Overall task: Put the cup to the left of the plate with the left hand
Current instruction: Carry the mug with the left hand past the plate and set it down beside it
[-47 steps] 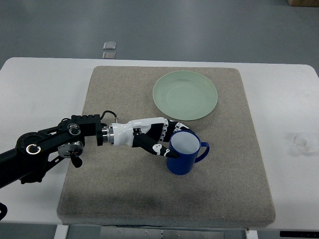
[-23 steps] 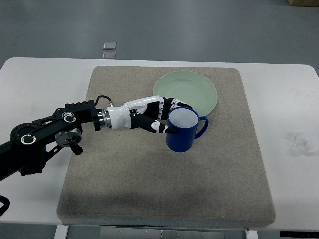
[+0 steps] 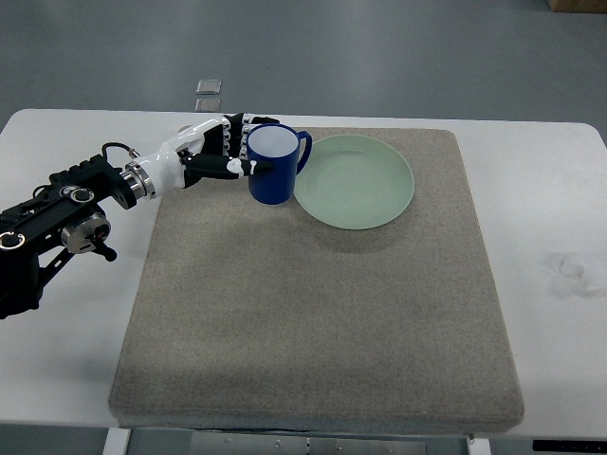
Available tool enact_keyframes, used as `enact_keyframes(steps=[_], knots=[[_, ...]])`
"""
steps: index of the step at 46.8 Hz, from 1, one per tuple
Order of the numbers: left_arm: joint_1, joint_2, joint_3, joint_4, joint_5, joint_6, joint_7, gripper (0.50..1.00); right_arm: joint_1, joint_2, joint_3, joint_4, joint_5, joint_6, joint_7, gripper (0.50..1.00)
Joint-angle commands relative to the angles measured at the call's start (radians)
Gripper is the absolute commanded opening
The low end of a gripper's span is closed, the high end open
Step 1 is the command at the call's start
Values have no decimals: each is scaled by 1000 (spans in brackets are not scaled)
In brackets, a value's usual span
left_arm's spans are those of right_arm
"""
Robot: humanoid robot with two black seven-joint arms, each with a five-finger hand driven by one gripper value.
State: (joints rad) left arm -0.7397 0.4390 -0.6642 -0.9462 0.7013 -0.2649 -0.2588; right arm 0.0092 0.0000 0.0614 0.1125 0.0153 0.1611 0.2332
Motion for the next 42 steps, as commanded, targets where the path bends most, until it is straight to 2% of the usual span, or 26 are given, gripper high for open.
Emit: enact_keyframes(steps=[1, 12, 19, 30, 42], knots=[[0, 6, 0, 33, -11, 27, -5, 726, 0, 0, 0, 1, 0, 0, 0, 932], [0, -5, -8, 81, -62, 69, -30, 728, 0, 0, 0, 0, 0, 0, 0, 932], [2, -16, -8, 96, -77, 75, -103, 728, 0, 0, 0, 1, 0, 0, 0, 932], [11, -26, 5, 133, -65, 82, -175, 733, 0, 0, 0, 0, 0, 0, 0, 932], [20, -52, 8, 216, -65, 82, -192, 754, 0, 0, 0, 1, 0, 0, 0, 932]])
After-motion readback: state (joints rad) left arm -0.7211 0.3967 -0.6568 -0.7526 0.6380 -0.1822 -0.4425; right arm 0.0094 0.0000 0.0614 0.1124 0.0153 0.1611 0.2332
